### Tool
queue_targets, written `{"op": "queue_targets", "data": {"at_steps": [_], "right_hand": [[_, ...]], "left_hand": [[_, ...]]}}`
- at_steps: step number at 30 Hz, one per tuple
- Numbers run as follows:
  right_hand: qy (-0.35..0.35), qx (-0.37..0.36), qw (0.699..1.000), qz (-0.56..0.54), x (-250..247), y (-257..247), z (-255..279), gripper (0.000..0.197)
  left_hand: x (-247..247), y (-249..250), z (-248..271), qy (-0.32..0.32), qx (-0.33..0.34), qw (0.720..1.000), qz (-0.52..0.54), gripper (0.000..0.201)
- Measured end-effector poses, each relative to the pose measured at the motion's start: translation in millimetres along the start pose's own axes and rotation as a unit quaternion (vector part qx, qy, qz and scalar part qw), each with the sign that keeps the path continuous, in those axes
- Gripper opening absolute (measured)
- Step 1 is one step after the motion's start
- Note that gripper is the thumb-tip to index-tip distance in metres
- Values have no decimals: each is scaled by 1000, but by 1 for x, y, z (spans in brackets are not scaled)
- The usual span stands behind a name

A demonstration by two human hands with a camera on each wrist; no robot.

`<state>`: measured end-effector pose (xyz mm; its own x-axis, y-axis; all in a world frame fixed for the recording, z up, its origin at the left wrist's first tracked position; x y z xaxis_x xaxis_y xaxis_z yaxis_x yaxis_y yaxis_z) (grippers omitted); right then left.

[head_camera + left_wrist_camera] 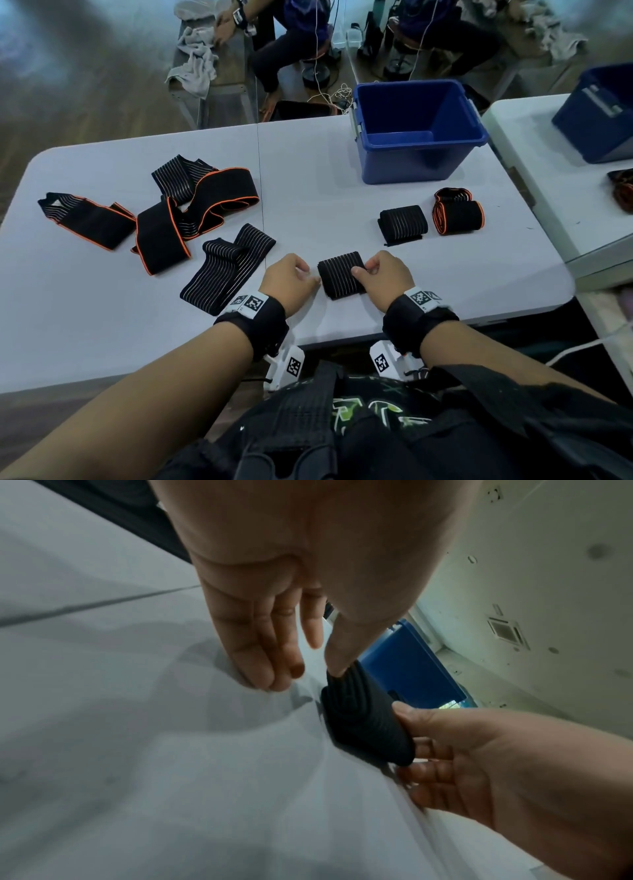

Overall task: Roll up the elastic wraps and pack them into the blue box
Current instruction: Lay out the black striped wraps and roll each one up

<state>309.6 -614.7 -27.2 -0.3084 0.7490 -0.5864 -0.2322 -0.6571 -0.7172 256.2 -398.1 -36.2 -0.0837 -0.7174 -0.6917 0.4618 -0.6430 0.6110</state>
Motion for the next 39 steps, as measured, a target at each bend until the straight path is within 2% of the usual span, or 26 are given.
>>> {"op": "queue_targets", "data": {"at_steps": [4,8,11,14,19,23,27,29,31,35,37,39], "right_hand": [[19,21,999,-17,-9,5,-2,25],[24,32,996,-74,-11,7,-12,2],[26,41,986,-159,-15,10,-16,30],[22,16,982,-188,-23,-2,-16,39],[8,-18,979,-203,-36,-15,-23,46],[8,11,978,-210,-39,-2,-25,40],[28,39,979,-197,-42,14,-24,17],[-1,33,980,-196,-34,4,-22,12],[-45,5,983,-180,-17,-17,-18,12],[-129,-48,979,-148,27,-62,-10,10],[-167,-62,974,-140,50,-79,-5,9],[-194,-80,971,-112,68,-93,-1,6]], "left_hand": [[16,4,0,-32,-17,997,61,12],[15,22,-3,-12,-37,984,173,15],[14,35,-12,-8,-33,978,205,37],[16,49,-18,-17,-7,986,163,50],[23,57,-20,-16,-21,977,212,37],[22,55,-18,-7,-7,980,198,30],[-8,42,-13,37,24,989,143,19],[-32,27,-9,70,27,990,116,16],[-67,11,-3,131,26,988,81,14],[-132,-28,3,259,-4,966,-2,24],[-147,-49,0,266,-37,962,-44,33],[-150,-64,0,248,-70,964,-67,38]]}}
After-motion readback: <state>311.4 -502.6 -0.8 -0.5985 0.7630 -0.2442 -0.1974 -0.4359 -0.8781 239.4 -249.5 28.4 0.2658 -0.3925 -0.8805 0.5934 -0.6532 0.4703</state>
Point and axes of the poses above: each hand's wrist, its own z-axis away from the middle knuckle, its own x-axis out of the palm, y = z × x, the point moved 9 cm from there along -z, towards the middle knuckle, and after that the axes turned 6 degrees about -z, right-handed, at the moved point
